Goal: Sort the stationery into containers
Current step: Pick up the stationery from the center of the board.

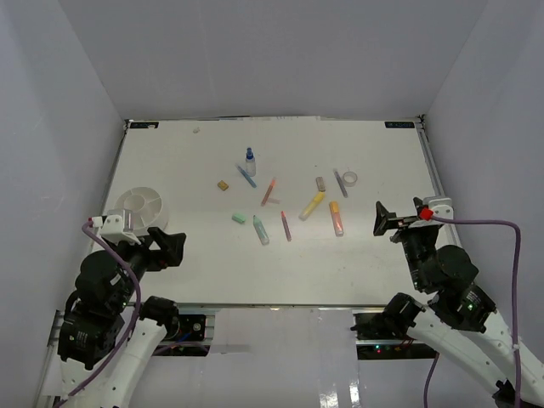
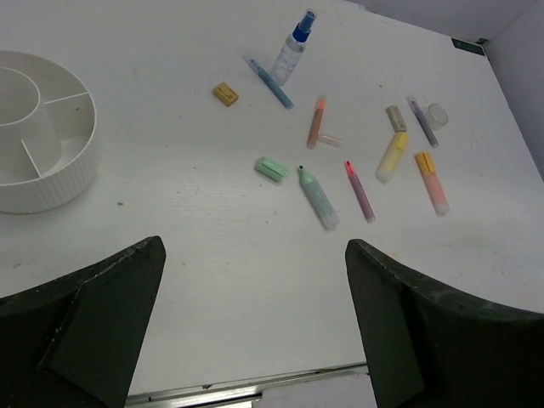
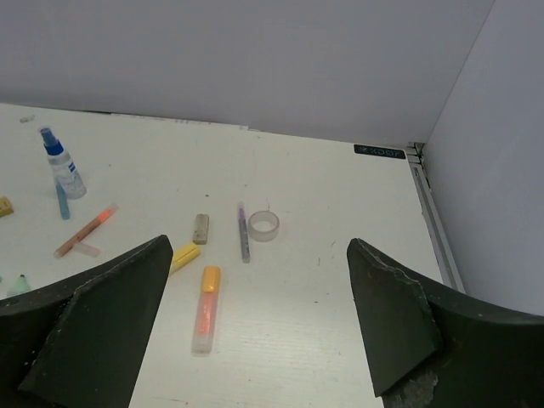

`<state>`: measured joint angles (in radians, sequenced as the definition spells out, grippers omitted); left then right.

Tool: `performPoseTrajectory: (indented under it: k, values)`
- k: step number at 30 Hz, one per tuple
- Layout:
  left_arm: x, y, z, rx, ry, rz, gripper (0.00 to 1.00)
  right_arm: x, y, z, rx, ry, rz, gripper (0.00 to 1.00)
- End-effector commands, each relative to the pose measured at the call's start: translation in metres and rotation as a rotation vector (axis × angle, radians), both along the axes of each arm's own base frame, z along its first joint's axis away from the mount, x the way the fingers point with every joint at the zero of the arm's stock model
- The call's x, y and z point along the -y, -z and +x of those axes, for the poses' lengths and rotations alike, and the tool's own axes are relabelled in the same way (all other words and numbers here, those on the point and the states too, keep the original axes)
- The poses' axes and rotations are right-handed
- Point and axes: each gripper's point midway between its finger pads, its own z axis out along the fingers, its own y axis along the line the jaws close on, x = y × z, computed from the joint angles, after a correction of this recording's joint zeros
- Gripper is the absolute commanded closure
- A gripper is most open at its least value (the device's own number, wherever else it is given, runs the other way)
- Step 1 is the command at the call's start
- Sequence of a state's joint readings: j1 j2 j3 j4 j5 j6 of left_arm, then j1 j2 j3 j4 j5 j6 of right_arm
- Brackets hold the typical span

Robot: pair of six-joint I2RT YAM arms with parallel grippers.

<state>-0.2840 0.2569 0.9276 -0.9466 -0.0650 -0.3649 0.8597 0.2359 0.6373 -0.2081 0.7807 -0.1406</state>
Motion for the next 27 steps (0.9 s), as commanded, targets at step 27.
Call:
performPoseTrajectory:
  k: [27]
  values:
    - [0.058,0.006,0.097,-0.032,0.148,-0.031,0.02,-0.108,0.156,0.082,-0.671,-0.063,-0.024,0.1]
